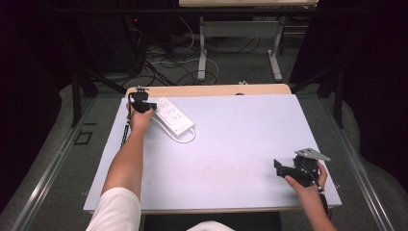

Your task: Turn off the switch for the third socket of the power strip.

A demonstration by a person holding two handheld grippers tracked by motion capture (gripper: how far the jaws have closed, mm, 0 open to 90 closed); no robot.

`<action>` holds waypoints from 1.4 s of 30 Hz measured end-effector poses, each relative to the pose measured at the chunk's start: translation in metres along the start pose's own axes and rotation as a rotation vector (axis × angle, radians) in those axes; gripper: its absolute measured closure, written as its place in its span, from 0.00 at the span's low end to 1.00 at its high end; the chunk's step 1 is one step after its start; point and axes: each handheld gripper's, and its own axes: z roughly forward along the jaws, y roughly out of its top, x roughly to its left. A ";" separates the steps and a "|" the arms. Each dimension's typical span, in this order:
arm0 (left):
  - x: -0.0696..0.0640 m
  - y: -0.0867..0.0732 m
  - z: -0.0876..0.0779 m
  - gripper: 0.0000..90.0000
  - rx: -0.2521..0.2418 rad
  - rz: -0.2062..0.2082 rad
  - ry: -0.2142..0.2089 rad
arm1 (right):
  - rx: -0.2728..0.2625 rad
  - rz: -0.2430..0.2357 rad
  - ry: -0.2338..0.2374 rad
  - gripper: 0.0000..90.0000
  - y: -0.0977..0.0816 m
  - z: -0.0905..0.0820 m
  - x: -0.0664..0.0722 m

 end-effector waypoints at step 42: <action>-0.016 0.003 -0.051 0.77 -0.026 -0.007 0.035 | -0.016 -0.008 0.065 0.07 0.005 0.009 0.003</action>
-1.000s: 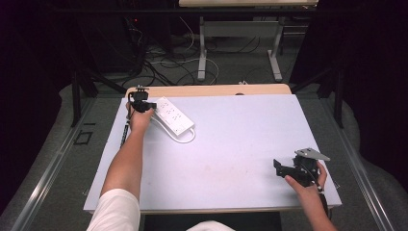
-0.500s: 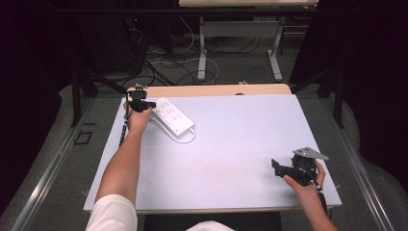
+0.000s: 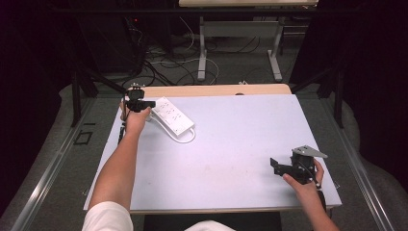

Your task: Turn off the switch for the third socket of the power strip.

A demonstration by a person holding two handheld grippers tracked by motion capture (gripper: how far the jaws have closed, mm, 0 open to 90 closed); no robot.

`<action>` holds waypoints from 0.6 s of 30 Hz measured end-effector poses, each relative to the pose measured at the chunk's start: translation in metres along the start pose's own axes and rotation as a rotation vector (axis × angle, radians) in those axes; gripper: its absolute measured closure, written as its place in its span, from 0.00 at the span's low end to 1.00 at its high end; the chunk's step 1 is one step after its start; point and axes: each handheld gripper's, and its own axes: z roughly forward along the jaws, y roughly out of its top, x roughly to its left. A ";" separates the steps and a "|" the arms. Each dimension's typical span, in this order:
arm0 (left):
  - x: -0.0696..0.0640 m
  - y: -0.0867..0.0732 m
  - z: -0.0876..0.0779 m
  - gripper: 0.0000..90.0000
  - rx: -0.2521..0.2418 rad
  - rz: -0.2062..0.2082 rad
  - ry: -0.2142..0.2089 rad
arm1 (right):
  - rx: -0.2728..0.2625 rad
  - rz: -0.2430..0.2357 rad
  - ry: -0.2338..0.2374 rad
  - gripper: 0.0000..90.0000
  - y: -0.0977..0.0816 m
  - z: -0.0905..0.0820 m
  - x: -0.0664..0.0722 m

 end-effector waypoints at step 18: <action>-0.009 -0.002 -0.025 0.61 0.010 0.018 -0.031 | -0.004 0.007 0.022 0.07 0.002 -0.002 -0.001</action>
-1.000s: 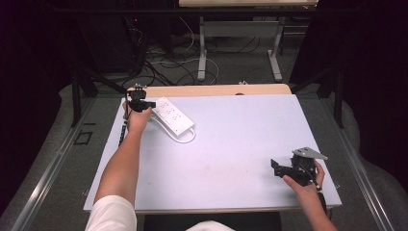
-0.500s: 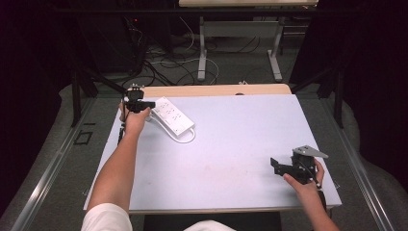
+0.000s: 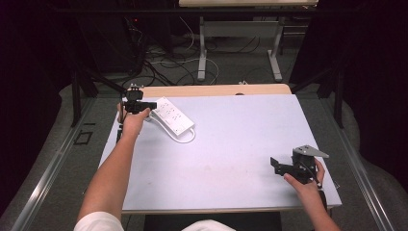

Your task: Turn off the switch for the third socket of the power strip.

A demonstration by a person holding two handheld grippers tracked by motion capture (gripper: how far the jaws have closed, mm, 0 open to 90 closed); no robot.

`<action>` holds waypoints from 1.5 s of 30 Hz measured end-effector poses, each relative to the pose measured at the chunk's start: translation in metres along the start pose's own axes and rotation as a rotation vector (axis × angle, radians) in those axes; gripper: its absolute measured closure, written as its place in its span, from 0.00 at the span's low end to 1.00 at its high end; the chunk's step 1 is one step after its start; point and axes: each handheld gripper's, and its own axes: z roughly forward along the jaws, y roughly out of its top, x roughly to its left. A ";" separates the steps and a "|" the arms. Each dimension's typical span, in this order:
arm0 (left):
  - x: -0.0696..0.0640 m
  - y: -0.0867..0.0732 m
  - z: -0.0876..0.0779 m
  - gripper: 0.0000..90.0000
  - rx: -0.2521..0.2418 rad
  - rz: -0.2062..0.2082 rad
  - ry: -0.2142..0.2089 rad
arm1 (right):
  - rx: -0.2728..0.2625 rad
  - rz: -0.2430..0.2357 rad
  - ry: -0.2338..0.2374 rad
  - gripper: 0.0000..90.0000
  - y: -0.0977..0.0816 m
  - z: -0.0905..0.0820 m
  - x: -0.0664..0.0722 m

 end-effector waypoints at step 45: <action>-0.031 -0.036 -0.071 0.19 -0.009 0.024 -0.184 | -0.004 -0.014 -0.004 0.07 0.000 -0.004 0.007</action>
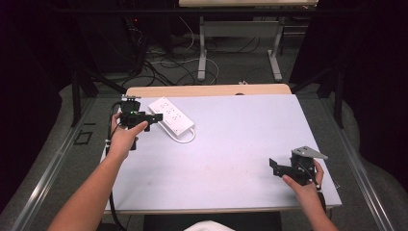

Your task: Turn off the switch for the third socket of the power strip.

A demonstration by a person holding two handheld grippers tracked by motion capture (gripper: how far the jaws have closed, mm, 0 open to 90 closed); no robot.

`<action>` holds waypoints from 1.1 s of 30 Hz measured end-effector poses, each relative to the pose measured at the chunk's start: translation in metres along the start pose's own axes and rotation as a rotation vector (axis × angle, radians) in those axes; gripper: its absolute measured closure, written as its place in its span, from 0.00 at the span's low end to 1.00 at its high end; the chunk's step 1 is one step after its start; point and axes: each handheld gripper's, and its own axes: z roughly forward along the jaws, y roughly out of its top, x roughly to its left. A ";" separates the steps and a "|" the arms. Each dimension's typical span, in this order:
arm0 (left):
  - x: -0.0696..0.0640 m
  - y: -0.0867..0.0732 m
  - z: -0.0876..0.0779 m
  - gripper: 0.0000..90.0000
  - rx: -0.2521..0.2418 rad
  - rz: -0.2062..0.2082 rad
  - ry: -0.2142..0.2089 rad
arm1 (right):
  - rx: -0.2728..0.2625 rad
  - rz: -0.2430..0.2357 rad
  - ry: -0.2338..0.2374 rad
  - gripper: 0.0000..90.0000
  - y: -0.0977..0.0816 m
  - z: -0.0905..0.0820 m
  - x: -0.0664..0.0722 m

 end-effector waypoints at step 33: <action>-0.025 -0.051 -0.035 0.01 -0.105 0.014 -0.107 | -0.002 -0.007 -0.006 0.07 0.000 -0.002 0.001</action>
